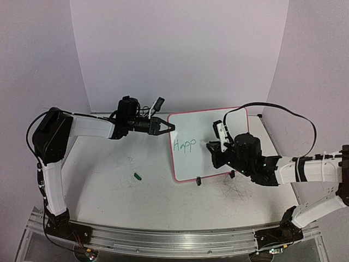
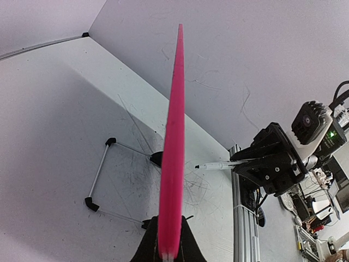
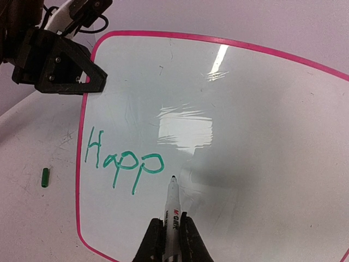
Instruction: Write a sentence on the whiteboard
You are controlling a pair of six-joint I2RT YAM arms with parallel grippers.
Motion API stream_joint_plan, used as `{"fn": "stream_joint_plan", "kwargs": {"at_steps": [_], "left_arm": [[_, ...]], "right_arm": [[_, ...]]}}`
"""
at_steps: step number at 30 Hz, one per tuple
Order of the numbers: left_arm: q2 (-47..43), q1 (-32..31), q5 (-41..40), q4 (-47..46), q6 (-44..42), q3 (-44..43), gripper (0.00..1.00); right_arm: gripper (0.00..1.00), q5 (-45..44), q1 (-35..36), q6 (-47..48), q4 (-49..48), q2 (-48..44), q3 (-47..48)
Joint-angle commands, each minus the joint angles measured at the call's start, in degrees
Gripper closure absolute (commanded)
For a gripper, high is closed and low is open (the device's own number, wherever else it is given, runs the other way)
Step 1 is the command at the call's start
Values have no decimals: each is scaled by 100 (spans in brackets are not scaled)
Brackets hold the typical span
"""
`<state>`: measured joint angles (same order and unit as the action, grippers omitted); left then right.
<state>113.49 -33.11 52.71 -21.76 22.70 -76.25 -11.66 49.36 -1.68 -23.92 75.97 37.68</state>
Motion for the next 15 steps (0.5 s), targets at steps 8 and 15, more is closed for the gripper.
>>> {"fn": "stream_joint_plan", "kwargs": {"at_steps": [8, 15], "left_arm": [[-24, -190, -84, 128, -135, 31, 100], [-19, -187, -80, 128, -125, 31, 100]], "right_arm": [[100, -189, -158, -47, -113, 78, 236], [100, 208, -162, 32, -244, 216, 365]]}}
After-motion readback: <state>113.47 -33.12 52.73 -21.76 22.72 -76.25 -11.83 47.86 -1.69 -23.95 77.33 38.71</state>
